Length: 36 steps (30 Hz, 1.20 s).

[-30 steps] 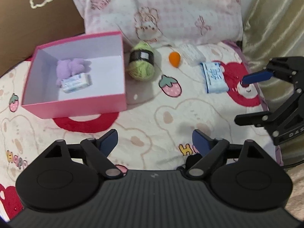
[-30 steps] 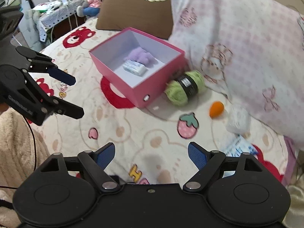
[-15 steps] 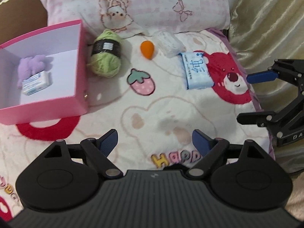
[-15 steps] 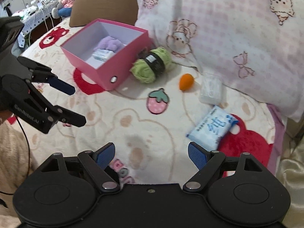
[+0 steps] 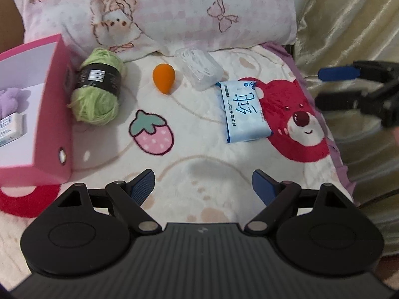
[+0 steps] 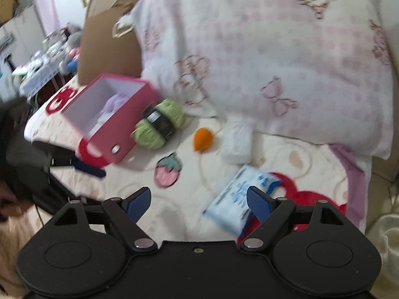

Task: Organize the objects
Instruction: 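Lower the left gripper over the blue-white wet-wipes pack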

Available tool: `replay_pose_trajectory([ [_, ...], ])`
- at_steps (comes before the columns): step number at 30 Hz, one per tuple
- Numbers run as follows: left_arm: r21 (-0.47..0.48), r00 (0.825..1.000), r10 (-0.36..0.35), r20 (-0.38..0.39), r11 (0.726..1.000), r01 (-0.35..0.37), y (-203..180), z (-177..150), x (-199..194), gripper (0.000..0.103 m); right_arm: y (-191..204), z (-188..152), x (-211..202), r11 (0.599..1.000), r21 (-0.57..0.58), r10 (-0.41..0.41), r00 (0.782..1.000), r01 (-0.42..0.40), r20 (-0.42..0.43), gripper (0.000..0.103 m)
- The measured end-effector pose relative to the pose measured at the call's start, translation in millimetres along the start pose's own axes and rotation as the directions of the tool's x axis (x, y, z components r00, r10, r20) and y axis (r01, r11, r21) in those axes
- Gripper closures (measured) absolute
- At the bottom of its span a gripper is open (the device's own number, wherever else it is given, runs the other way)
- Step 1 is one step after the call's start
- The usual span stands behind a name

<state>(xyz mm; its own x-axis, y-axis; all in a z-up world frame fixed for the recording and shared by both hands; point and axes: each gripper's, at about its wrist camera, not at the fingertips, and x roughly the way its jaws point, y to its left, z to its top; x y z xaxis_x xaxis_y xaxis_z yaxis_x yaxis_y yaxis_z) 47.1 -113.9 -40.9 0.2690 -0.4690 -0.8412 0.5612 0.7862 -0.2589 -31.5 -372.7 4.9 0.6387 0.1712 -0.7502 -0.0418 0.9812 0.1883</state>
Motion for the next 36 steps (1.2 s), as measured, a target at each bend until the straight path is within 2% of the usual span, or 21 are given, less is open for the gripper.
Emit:
replay_pose_trajectory([
  [8, -0.026, 1.000, -0.013, 0.021, 1.000, 0.014, -17, 9, 50, 0.018, -23, 16, 43, 1.000, -0.012, 0.018, 0.998, -0.019, -0.061, 0.016],
  [11, 0.001, 0.999, 0.018, 0.041, 1.000, -0.018, -27, 9, 63, 0.018, -38, 13, 72, 0.998, 0.049, 0.029, 0.996, -0.026, -0.080, 0.016],
  [14, -0.046, 0.999, 0.006, 0.037, 0.999, -0.004, -27, 9, 74, 0.018, -52, 7, 90, 0.994, 0.105, 0.039, 0.995, -0.030, -0.087, 0.018],
  [17, -0.041, 0.998, -0.001, 0.061, 0.999, 0.003, -32, 10, 85, 0.020, -66, 5, 99, 0.991, 0.127, 0.051, 0.996, -0.042, -0.069, 0.018],
  [21, -0.081, 0.996, -0.044, 0.082, 0.995, 0.051, -38, 10, 105, 0.021, -78, 11, 108, 0.993, 0.106, 0.058, 0.996, -0.051, -0.067, 0.018],
  [24, -0.121, 0.997, -0.060, 0.054, 0.990, 0.067, -37, 9, 116, 0.022, -82, 16, 121, 0.997, 0.066, 0.032, 0.994, -0.025, -0.103, 0.018],
  [29, -0.207, 0.995, -0.091, 0.051, 0.973, 0.100, -34, 6, 124, 0.034, -89, 19, 147, 1.000, 0.015, 0.007, 0.990, -0.005, -0.140, 0.018],
  [35, -0.233, 0.995, -0.076, 0.061, 0.968, 0.088, -37, -1, 133, 0.037, -94, 11, 166, 1.000, -0.019, -0.022, 0.986, 0.019, -0.168, 0.019],
  [36, -0.238, 0.995, -0.075, 0.059, 0.967, 0.087, -37, -1, 135, 0.040, -95, 10, 166, 1.000, -0.013, -0.017, 0.987, 0.015, -0.162, 0.018],
])
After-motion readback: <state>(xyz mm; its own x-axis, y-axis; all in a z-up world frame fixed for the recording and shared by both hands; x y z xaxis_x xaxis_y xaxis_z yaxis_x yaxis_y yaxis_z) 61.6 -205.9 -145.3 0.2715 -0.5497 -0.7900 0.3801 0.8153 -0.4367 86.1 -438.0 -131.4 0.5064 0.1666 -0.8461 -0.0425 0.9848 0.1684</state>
